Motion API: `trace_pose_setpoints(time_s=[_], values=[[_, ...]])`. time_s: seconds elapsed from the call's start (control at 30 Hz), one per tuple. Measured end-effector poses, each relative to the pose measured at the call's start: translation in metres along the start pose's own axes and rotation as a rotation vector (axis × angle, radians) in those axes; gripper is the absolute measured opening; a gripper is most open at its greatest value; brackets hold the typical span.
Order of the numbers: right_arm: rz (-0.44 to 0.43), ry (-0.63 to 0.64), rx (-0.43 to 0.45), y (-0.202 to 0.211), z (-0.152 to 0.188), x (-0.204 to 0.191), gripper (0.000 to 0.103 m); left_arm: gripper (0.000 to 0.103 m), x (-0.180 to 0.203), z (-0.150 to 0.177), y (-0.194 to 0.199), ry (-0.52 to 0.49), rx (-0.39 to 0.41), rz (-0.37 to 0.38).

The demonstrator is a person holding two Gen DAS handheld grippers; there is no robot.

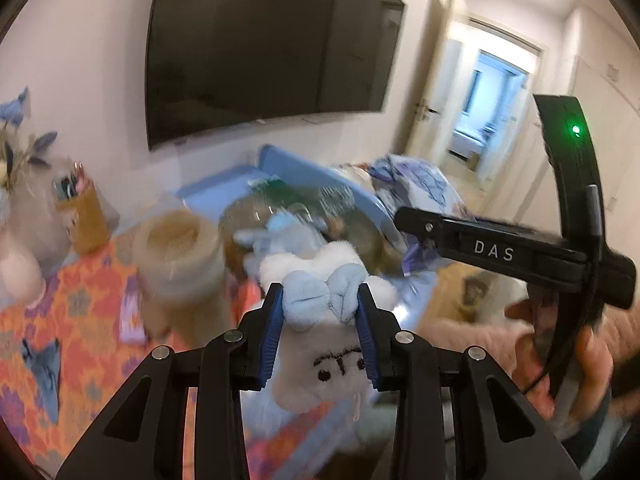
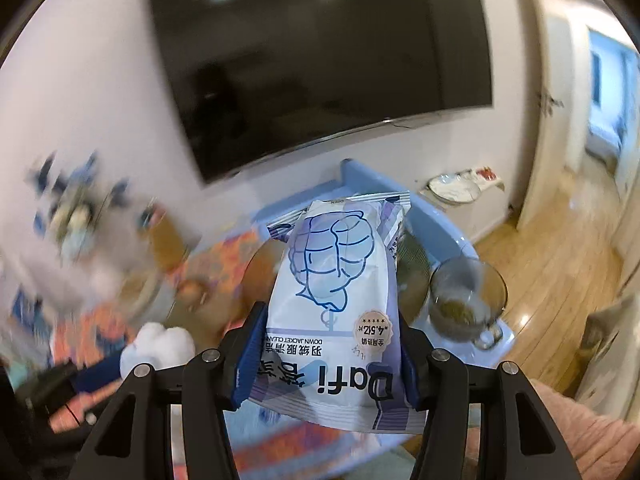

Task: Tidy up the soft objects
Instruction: 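Open both tools over the glass bowl and return to the table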

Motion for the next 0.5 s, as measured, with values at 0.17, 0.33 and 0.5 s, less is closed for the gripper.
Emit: trace_pose_setpoints(time_s=[0.17,0.33,0.5], values=[[0.023,-0.134,-0.063,-0.063,-0.025,0.034,0.056,0.032,0.01,-0.028,-0.067,-0.002,0.005,-0.118],[-0.007,-0.233,-0.128,-0.112,-0.027,0.061,0.064,0.056,0.006,-0.039,-0.116,0.012,-0.007,-0.165],[-0.025,-0.278,-0.152,-0.123,-0.018,0.078,0.064,0.071,0.009,-0.037,-0.121,0.004,-0.001,-0.148]])
Point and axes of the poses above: each gripper's, at about its wrist camera, not at the fingertips, and y roughly against the way its jaws point, x to its right, z to its underside, the point moved 2 cm from there along -y, roughly the way its jaws point, and after that the axes turned 14 degrees about x, right-handed, at the moved point
